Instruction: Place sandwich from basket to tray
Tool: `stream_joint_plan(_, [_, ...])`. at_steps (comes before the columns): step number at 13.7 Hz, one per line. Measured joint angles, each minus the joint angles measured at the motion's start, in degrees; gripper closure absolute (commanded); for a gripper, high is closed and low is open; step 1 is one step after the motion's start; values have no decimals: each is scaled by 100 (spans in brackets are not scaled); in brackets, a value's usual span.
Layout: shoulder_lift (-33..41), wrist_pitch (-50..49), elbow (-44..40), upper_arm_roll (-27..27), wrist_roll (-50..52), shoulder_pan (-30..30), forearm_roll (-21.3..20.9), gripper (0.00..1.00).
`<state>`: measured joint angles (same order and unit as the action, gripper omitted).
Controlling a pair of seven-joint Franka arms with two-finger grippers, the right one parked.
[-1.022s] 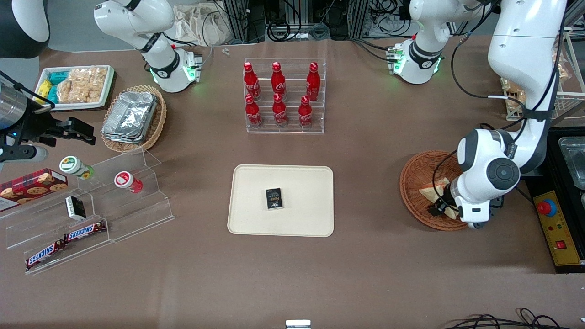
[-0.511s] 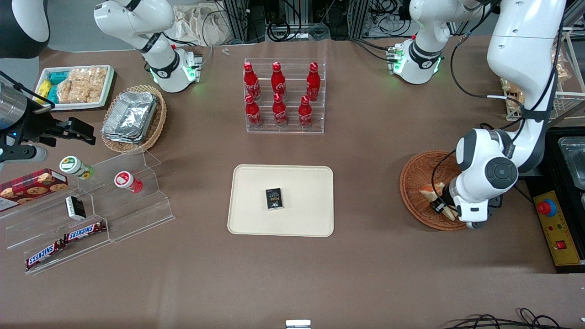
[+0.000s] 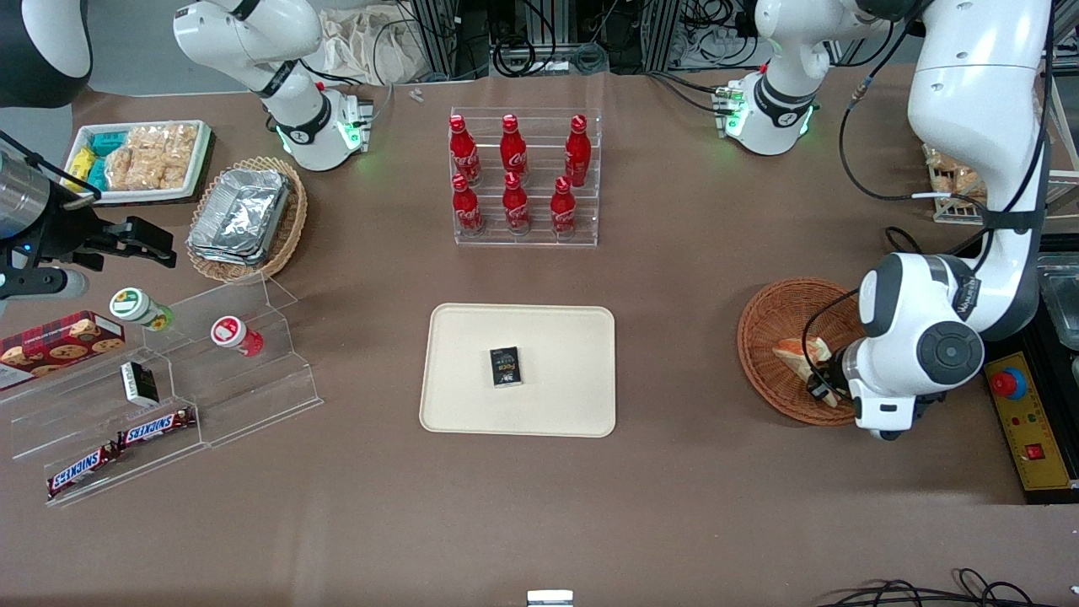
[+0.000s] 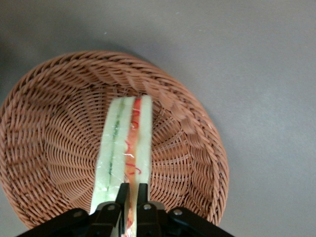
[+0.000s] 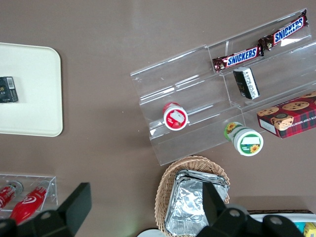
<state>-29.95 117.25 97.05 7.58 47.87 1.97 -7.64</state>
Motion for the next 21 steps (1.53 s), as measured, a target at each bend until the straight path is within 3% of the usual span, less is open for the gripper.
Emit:
stream_joint_plan(2, [-33,-5,-40,14,-124,-3,1,97])
stream_joint_plan(3, [-39,-5,-44,20,-139,-5,1,70])
stream_joint_plan(4, [-40,-10,-58,26,-141,-5,1,15])
stream_joint_plan(5, [-44,-84,-125,29,-141,-6,3,1])
stream_joint_plan(9, [-56,-1335,-1151,197,-192,-12,4,1])
stream_joint_plan(13, [226,-2036,-1874,253,-1571,-15,3,1])
stream_joint_plan(16, [699,-2134,-1913,249,-2745,-8,3,1])
stream_joint_plan(19, [852,-2138,-1658,235,-2864,-7,3,1])
stream_joint_plan(21, [825,-1577,-1101,211,-2534,10,3,1])
